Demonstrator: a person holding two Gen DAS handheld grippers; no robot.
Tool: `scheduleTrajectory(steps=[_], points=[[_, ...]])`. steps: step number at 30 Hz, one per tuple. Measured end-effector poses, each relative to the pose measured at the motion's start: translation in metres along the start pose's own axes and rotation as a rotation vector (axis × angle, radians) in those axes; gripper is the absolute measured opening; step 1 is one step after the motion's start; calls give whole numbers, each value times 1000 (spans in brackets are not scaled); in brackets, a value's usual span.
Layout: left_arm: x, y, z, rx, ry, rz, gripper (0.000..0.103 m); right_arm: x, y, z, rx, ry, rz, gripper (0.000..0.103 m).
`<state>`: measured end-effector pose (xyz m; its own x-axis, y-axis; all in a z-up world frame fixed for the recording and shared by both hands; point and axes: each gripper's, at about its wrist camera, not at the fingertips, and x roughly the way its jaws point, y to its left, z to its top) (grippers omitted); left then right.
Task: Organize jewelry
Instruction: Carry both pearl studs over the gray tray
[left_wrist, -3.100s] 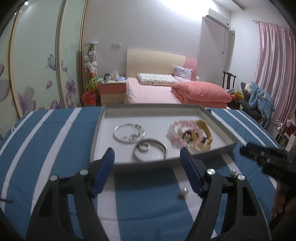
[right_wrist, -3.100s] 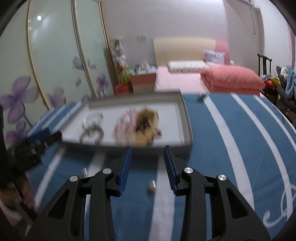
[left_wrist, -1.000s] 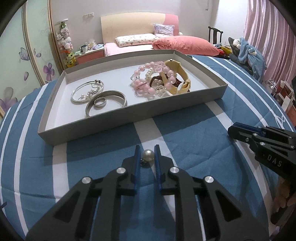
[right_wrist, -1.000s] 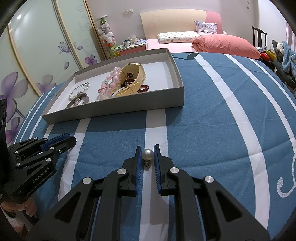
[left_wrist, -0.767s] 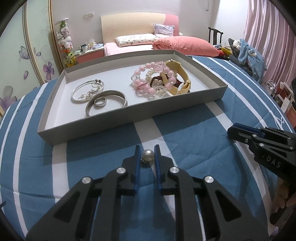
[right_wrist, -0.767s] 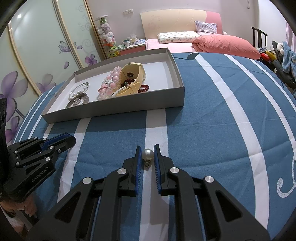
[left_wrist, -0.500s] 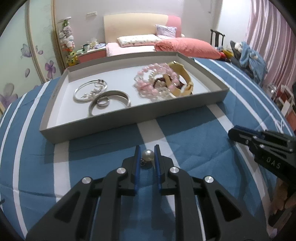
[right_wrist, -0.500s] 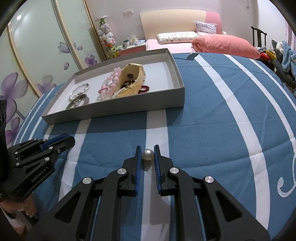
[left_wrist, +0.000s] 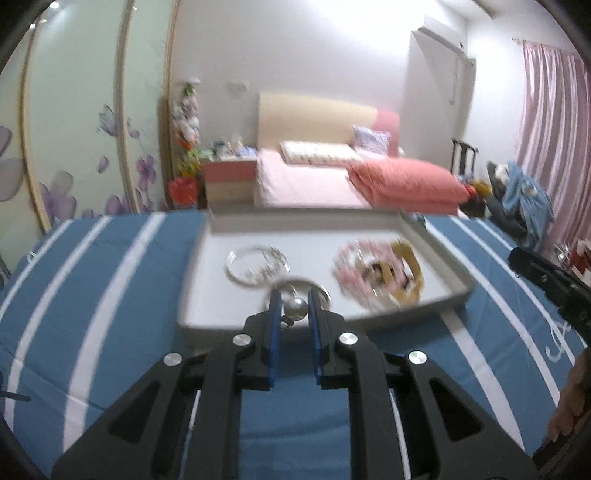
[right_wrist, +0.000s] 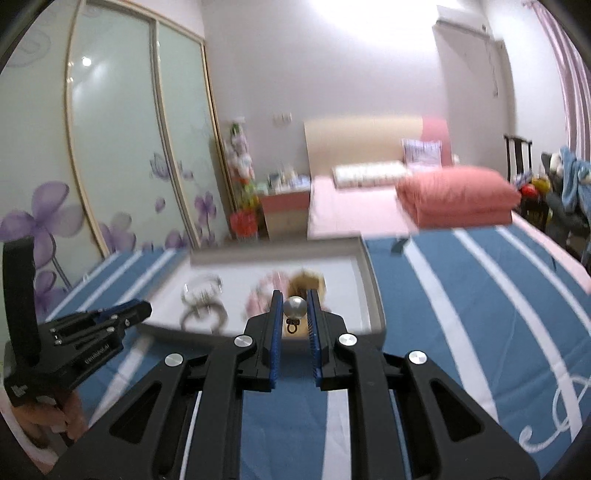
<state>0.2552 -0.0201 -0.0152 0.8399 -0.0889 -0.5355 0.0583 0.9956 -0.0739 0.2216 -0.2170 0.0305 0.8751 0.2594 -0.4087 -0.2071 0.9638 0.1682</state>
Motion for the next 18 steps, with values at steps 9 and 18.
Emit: scheduleTrajectory(steps=[9,18], points=[[-4,6,17,1,-78,50,15,9,14,23,-25,-110,8,14],[11,4,26,-1,-83,40,15,34,24,28,-60,-103,26,14]])
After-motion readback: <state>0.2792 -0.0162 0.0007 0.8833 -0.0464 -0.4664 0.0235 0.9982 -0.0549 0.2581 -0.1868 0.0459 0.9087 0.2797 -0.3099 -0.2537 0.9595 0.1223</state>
